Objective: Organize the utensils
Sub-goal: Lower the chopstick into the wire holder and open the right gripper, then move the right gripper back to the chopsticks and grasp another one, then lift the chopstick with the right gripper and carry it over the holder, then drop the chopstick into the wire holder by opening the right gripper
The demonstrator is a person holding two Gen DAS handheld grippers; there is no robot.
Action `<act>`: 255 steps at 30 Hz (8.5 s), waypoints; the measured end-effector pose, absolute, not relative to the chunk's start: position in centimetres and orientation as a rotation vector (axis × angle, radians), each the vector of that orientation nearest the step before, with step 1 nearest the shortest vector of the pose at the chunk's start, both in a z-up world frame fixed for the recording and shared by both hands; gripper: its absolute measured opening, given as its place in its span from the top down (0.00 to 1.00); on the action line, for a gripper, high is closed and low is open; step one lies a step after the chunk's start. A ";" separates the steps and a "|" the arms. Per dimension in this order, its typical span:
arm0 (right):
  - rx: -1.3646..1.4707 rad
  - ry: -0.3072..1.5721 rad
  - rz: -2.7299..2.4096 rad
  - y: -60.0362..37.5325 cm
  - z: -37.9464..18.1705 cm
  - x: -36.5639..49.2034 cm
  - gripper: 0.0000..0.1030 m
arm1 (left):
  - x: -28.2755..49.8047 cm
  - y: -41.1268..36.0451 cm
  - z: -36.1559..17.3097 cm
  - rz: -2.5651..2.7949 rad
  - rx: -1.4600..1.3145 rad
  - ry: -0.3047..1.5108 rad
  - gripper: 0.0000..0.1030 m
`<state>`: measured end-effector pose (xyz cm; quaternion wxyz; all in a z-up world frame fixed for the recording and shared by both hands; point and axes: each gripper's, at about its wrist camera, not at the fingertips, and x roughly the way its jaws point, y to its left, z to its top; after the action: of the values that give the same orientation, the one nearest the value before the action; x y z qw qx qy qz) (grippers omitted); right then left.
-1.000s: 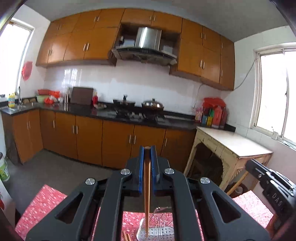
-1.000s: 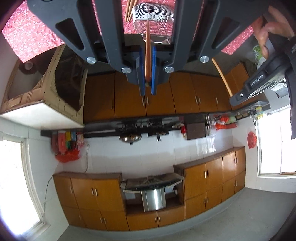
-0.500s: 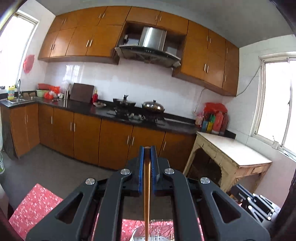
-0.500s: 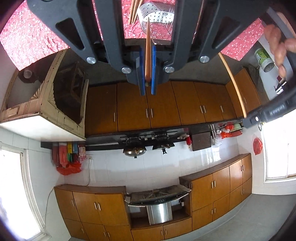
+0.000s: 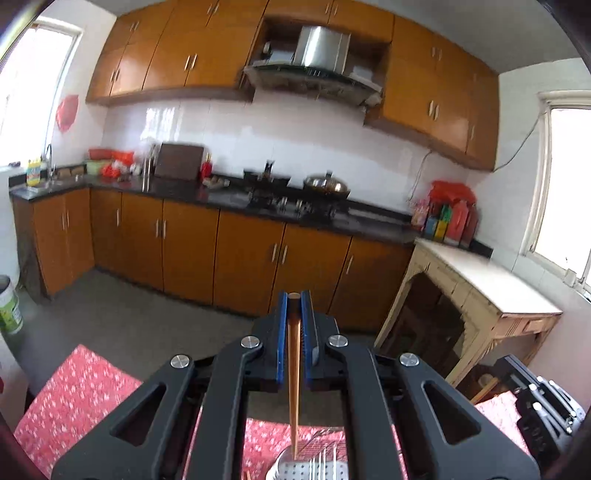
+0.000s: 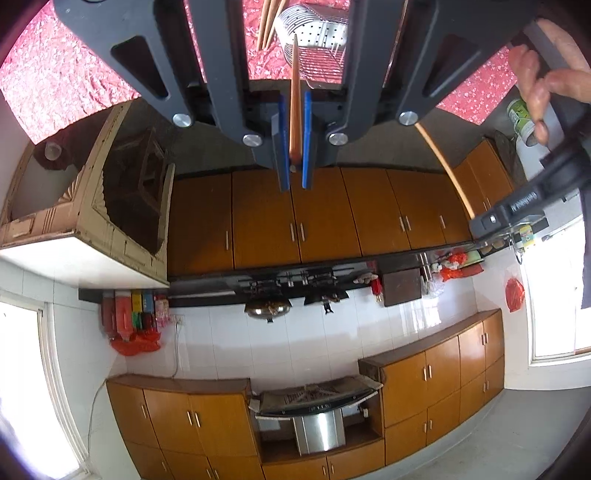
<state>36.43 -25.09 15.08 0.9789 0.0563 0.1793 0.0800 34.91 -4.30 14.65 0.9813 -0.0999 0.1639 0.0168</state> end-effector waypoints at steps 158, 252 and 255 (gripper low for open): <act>0.015 0.414 -0.120 -32.3 3.2 17.0 0.93 | 15.4 6.1 3.4 0.010 -0.015 0.462 0.94; 0.126 0.387 0.028 -29.2 15.0 30.7 0.58 | 27.2 -0.3 14.2 0.043 -0.128 0.333 0.39; 0.132 0.413 0.006 -30.3 14.0 29.1 0.58 | 25.7 0.6 13.3 0.049 -0.123 0.357 0.39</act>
<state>29.06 -30.28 13.97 0.9766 0.0654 0.2048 0.0029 25.74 0.65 13.32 0.9819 -0.0611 0.1775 0.0245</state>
